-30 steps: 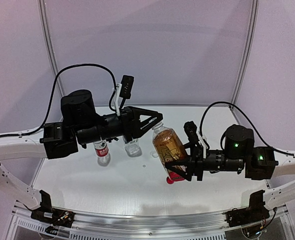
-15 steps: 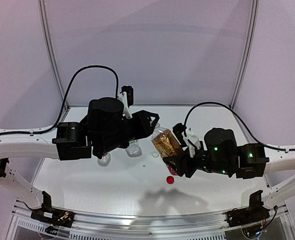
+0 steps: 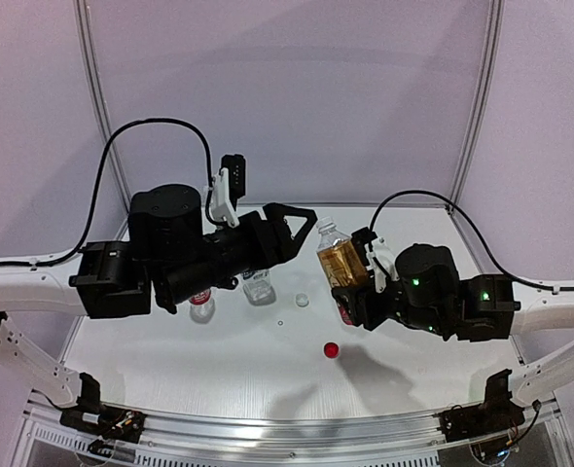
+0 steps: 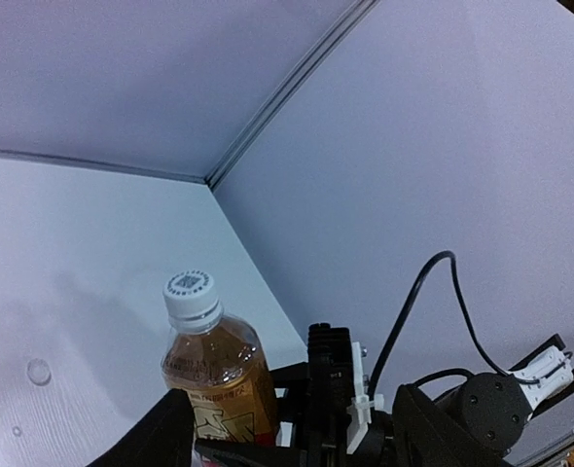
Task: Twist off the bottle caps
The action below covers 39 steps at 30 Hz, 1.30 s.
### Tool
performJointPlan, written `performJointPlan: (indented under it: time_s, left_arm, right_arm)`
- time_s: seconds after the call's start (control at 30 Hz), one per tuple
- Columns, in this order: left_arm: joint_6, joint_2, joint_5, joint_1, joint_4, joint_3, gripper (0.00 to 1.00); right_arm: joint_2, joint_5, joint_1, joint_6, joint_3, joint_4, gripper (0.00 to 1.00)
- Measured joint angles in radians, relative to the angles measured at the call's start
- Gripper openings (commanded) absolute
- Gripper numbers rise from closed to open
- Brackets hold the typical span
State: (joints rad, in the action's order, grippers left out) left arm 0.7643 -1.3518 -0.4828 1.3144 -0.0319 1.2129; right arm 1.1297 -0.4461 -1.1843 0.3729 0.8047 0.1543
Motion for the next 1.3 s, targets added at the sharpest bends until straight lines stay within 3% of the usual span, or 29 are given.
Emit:
performJointPlan:
  time_s: [0.33, 0.57, 0.87, 1.3]
  left_arm:
    - [-0.169, 0.119, 0.037, -0.005, -0.06, -0.114, 0.83]
    - [-0.308, 0.223, 0.233, -0.078, -0.134, -0.243, 0.86]
    - [-0.377, 0.224, 0.589, -0.154, -0.256, -0.258, 0.77]
    - [-0.4, 0.132, 0.705, -0.154, -0.28, -0.186, 0.59]
  right_arm:
    - [-0.021, 0.038, 0.0, 0.01, -0.005, -0.01, 0.0]
    - [-0.124, 0.322, 0.0, -0.025, -0.067, -0.122, 0.0]
    - [-0.19, 0.66, 0.0, -0.047, -0.111, -0.265, 0.0]
    - [-0.19, 0.768, 0.0, -0.051, -0.113, -0.296, 0.0]
